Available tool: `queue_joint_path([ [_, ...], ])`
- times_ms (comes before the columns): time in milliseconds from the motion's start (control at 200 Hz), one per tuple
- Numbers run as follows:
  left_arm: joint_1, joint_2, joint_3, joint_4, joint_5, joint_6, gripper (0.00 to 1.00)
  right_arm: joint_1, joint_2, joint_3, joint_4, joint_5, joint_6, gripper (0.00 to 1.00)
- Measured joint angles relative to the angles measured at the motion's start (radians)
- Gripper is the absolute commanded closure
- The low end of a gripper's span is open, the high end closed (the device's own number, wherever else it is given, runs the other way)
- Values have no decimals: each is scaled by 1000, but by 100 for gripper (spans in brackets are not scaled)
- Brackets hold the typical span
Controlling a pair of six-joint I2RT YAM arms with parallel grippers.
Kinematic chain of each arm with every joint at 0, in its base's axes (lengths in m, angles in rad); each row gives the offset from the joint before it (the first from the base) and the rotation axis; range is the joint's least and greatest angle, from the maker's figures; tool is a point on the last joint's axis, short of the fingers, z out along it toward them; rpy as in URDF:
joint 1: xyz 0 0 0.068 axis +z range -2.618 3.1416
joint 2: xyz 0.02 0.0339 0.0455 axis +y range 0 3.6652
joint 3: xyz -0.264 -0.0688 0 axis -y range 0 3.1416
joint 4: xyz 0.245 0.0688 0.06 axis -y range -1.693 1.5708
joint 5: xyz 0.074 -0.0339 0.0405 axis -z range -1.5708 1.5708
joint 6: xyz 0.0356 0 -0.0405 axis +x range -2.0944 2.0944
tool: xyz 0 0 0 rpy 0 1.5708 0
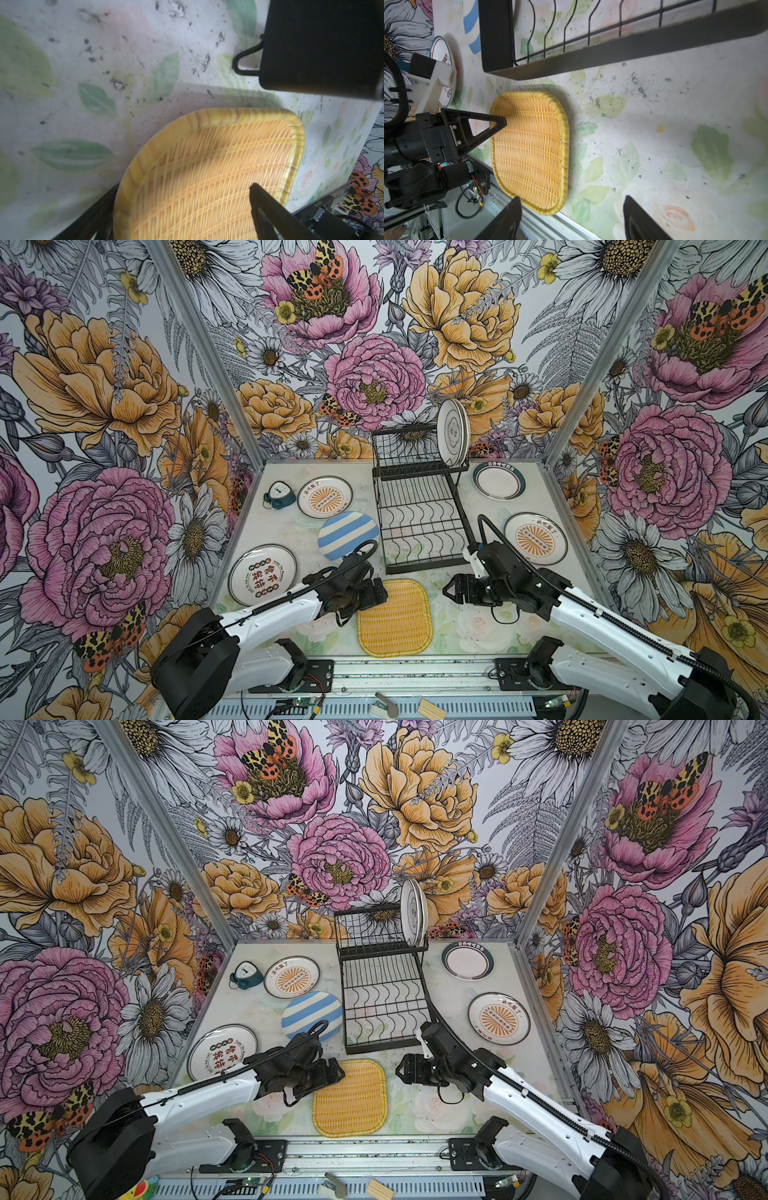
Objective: Load the plates into the dish rack
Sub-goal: 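Bring the right gripper down beside the woven tray opposite the left gripper, then close the right gripper on the woven tray's edge and tilt it up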
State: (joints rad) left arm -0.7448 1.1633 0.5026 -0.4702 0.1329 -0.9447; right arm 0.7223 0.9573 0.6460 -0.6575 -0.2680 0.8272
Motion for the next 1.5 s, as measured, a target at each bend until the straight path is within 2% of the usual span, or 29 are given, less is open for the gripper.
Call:
queue_joint_path([
  [280,-27,-62,-50,0,-1,-22,22,132,146,-55,220,1,80,31],
  [490,-41,-76,-63,-3,-1,-26,29,157,249,-99,364,0,116,35],
  [781,-43,-97,-87,20,0,-26,30,162,334,-162,486,-28,138,38],
  [1176,-43,-86,-99,65,22,-26,32,164,480,-164,757,-131,160,41],
  [1286,-43,-74,-99,81,26,-26,33,177,512,-156,801,-152,161,44],
  [1496,-43,-69,-103,106,36,-26,31,187,513,-156,782,-154,163,57],
])
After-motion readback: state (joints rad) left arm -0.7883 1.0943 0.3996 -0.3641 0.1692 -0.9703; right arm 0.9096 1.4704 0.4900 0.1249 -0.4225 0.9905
